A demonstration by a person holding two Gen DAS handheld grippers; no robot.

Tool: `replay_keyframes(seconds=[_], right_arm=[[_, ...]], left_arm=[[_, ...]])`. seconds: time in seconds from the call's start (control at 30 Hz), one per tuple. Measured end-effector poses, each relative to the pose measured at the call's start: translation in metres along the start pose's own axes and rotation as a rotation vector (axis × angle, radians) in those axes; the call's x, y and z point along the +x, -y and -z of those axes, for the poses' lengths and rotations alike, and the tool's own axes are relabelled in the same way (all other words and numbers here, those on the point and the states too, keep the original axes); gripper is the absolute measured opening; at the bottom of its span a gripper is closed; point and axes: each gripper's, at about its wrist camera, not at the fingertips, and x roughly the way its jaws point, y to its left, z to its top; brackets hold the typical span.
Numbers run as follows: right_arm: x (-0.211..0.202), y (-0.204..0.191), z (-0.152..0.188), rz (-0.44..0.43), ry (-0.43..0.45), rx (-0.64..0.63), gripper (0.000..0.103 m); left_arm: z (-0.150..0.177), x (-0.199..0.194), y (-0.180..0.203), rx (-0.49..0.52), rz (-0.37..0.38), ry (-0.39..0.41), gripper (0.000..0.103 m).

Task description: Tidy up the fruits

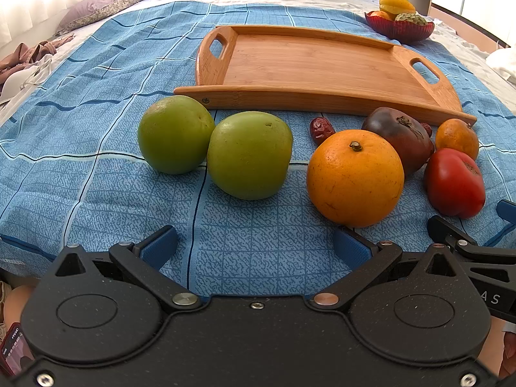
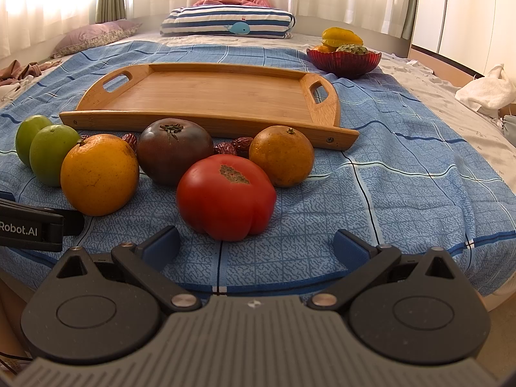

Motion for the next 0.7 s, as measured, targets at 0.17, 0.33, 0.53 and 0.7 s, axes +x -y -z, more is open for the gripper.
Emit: replay_keyframes(seconds=[0.17, 0.33, 0.53, 0.7], right_arm=[[-0.0014, -0.0004, 0.001, 0.001, 0.002, -0.001, 0.103], [-0.0009, 0.0, 0.0025, 0.003, 0.011, -0.002, 0.103], [-0.0048, -0.0005, 0.0058, 0.002, 0.026, 0.0, 0.103], [-0.0049, 0.0001, 0.0063, 0.0, 0.032, 0.005, 0.103]], left_arm=[[0.0002, 0.0001, 0.0, 0.001, -0.001, 0.001, 0.103], [0.0002, 0.0, 0.0, 0.0, -0.001, 0.002, 0.103], [-0.0023, -0.0073, -0.0009, -0.007, 0.005, 0.016, 0.103], [-0.0008, -0.0077, -0.0025, -0.013, 0.009, 0.03, 0.103]])
